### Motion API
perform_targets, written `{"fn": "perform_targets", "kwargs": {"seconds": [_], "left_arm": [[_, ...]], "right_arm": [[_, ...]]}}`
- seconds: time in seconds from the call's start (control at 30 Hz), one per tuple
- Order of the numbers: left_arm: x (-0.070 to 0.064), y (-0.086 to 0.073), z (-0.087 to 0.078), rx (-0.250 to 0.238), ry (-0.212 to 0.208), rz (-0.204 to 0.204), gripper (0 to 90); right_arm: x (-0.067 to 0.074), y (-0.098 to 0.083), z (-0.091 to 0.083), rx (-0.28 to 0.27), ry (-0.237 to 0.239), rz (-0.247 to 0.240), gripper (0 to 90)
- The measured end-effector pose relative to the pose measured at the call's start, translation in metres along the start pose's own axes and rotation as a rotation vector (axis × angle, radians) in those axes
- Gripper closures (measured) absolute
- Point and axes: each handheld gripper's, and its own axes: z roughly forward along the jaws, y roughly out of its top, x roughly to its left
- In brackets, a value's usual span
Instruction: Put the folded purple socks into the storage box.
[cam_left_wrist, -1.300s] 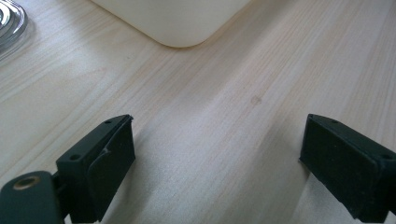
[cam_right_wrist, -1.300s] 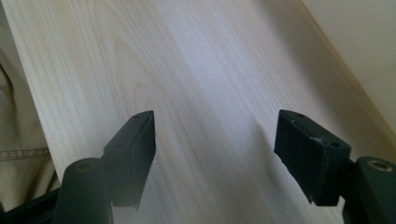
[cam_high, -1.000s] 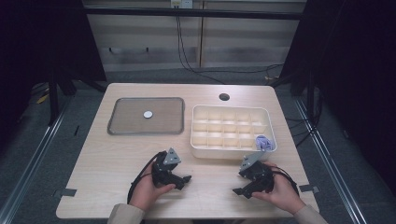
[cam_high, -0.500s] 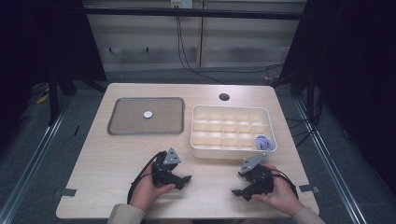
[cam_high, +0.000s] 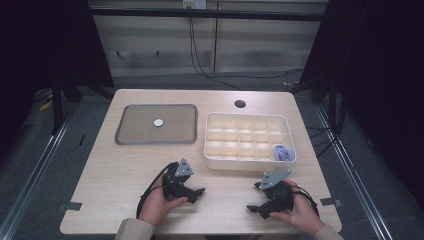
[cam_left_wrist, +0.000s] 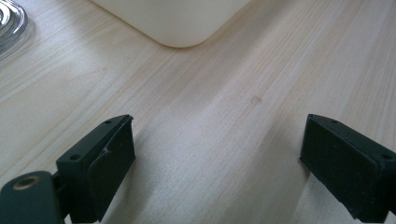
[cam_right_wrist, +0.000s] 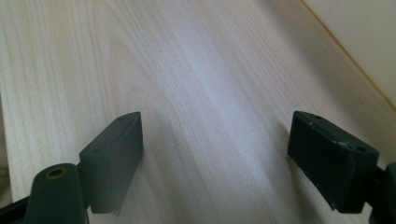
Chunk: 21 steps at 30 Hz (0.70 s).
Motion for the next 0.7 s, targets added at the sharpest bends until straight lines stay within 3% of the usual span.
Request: {"fn": "perform_targets", "kwargs": {"seconds": [0.13,0.5,0.7], "left_arm": [[0.000,0.000,0.000,0.001,0.000,0.001,9.2],[0.000,0.000,0.000,0.004,0.001,0.003,9.2],[0.000,0.000,0.000,0.001,0.000,0.002,9.2]], "right_arm": [[0.001,-0.006,0.002,-0.063,0.000,0.006,16.1],[0.001,-0.016,0.003,-0.141,-0.001,0.011,16.0],[0.002,-0.016,0.003,-0.141,-0.003,0.013,16.0]]}}
